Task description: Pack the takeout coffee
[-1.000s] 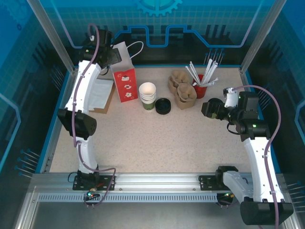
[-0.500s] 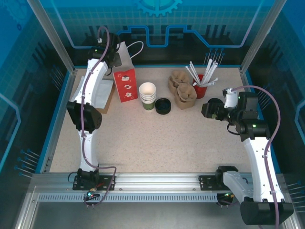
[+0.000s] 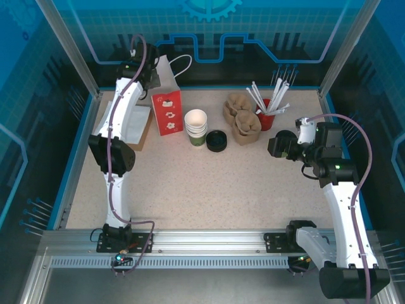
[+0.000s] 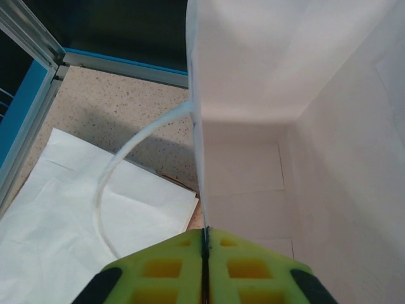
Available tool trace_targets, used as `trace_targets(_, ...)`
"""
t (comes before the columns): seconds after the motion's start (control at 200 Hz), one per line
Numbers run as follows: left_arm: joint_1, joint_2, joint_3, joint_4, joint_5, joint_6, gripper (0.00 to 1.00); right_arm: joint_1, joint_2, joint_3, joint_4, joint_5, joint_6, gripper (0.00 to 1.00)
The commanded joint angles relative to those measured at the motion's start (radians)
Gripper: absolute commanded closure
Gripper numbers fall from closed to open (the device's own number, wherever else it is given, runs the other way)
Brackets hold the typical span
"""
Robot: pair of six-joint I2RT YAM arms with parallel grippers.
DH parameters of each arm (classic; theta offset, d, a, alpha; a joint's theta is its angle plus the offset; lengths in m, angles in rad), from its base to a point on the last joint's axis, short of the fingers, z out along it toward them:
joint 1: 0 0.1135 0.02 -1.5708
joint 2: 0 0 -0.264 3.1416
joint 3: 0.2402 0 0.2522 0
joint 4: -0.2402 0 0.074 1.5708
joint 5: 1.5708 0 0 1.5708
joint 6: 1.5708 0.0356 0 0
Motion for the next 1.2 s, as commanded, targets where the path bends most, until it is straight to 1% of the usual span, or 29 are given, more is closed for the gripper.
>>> trace_targets(0.0, 0.008, -0.044, 0.039, 0.016, -0.007, 0.027, 0.95, 0.013, 0.003, 0.013, -0.013, 0.014, -0.017, 0.0)
trace_targets(0.14, 0.008, -0.09, 0.047, 0.031, -0.01, 0.044, 0.98, 0.014, 0.006, 0.016, -0.018, 0.014, -0.021, 0.0)
trace_targets(0.265, 0.008, -0.13, 0.06, 0.03, -0.021, 0.056, 0.99, 0.013, 0.006, 0.021, -0.025, 0.016, -0.026, 0.0)
trace_targets(0.465, 0.008, -0.231, 0.058, 0.001, -0.025, 0.066, 0.99, 0.013, 0.004, 0.031, -0.043, 0.014, -0.036, 0.0)
trace_targets(0.54, 0.006, -0.291, 0.03, -0.012, -0.016, 0.067, 0.99, 0.015, 0.003, 0.034, -0.05, 0.014, -0.038, 0.0)
trace_targets(0.665, -0.008, -0.431, -0.096, 0.008, 0.012, 0.077, 1.0, 0.016, 0.001, 0.034, -0.053, 0.007, -0.03, 0.0)
trace_targets(0.77, -0.036, -0.563, -0.229, 0.025, 0.008, 0.085, 1.0, 0.019, 0.0, 0.032, -0.052, -0.001, -0.023, 0.0)
trace_targets(0.971, -0.091, -0.819, -0.474, 0.024, 0.028, 0.021, 1.0, 0.026, 0.006, 0.036, -0.051, -0.007, -0.015, 0.0)
trace_targets(1.056, -0.112, -0.924, -0.575, 0.019, 0.069, -0.027, 1.0, 0.031, 0.014, 0.036, -0.047, -0.007, -0.011, 0.0)
trace_targets(1.191, -0.124, -1.069, -0.729, 0.013, 0.228, -0.129, 1.0, 0.039, 0.033, 0.041, -0.04, -0.006, -0.002, 0.0)
